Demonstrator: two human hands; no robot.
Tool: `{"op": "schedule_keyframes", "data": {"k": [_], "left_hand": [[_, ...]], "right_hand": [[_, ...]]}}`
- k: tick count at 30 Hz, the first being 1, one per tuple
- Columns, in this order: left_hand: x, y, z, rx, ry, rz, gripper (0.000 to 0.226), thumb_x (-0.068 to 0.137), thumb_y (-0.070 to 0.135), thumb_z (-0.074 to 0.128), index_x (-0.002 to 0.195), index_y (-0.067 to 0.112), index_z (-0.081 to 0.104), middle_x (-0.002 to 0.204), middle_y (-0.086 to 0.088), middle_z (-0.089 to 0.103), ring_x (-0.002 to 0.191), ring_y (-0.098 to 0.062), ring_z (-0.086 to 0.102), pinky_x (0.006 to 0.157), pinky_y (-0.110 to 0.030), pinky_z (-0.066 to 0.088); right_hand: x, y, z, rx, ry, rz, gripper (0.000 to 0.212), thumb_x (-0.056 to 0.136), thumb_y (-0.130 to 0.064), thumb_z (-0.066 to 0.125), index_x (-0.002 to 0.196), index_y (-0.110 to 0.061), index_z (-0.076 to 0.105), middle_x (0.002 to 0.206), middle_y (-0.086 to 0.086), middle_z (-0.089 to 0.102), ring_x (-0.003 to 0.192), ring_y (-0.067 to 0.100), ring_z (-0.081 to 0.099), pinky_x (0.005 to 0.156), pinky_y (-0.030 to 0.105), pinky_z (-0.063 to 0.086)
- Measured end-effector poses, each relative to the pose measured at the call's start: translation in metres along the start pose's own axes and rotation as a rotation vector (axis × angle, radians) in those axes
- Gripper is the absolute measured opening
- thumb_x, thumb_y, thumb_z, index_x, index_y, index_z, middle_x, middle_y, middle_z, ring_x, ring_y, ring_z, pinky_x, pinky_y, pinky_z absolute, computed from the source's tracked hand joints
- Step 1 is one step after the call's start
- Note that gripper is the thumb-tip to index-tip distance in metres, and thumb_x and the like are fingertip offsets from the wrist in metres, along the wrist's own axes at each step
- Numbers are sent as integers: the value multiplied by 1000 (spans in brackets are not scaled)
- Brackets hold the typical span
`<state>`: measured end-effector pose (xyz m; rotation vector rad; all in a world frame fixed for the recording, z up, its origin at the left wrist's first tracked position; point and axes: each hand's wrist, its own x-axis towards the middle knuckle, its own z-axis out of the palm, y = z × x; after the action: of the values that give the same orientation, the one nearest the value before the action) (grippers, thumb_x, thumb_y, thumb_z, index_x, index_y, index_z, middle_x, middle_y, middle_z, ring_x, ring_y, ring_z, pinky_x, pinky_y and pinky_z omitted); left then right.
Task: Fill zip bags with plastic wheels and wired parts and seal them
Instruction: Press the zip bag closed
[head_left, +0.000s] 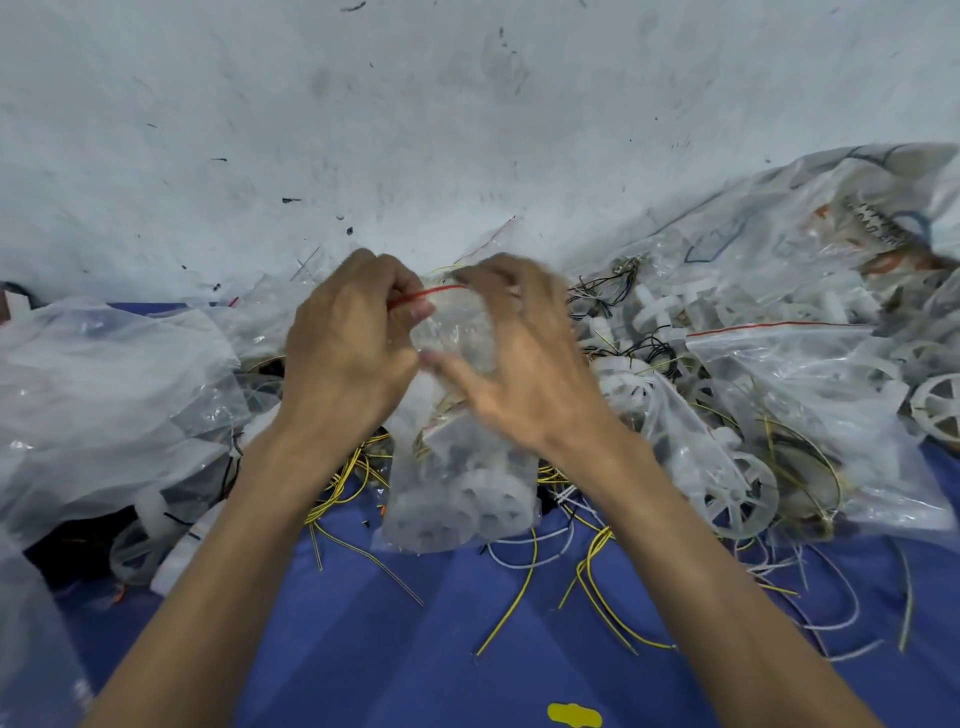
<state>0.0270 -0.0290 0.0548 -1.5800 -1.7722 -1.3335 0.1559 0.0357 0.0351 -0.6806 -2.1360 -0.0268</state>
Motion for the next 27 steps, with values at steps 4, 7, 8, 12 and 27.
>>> {"op": "schedule_keyframes", "data": {"k": [4, 7, 8, 12, 27], "left_hand": [[-2, 9, -8, -116, -11, 103, 1, 83, 5, 64, 84, 6, 63, 81, 2, 54, 74, -8, 52, 66, -14, 40], [-1, 12, -11, -191, -108, 102, 11, 84, 16, 67, 93, 10, 64, 89, 2, 56, 81, -15, 56, 73, -20, 45], [0, 11, -13, -211, -133, 79, 18, 85, 24, 66, 99, 13, 62, 95, 2, 55, 85, -15, 56, 77, -25, 48], [7, 0, -24, -181, -164, 9, 39, 85, 42, 55, 116, 18, 56, 108, 2, 52, 94, -12, 55, 85, -39, 49], [1, -86, 10, 47, -354, -199, 16, 89, 33, 61, 98, 20, 60, 101, 0, 55, 79, -11, 54, 74, -26, 38]], "right_hand": [[-6, -9, 12, 149, -153, 32, 76, 78, -48, 65, 136, -10, 34, 118, 15, 57, 107, 32, 55, 79, 36, 46], [-1, 1, -2, 90, 0, 44, 29, 91, -21, 55, 114, -6, 51, 83, 18, 67, 75, 38, 64, 60, 36, 48], [4, 9, -13, 49, 28, 67, 21, 92, -20, 50, 108, -7, 53, 81, 17, 67, 73, 38, 64, 61, 39, 50], [27, 51, -88, -53, 272, 104, 14, 87, -15, 50, 93, -7, 59, 90, 17, 66, 80, 37, 63, 71, 42, 49], [-31, 227, -39, -420, -242, 881, 68, 94, -58, 20, 149, -21, 5, 153, 25, 0, 142, 38, -4, 111, 57, -1]]}}
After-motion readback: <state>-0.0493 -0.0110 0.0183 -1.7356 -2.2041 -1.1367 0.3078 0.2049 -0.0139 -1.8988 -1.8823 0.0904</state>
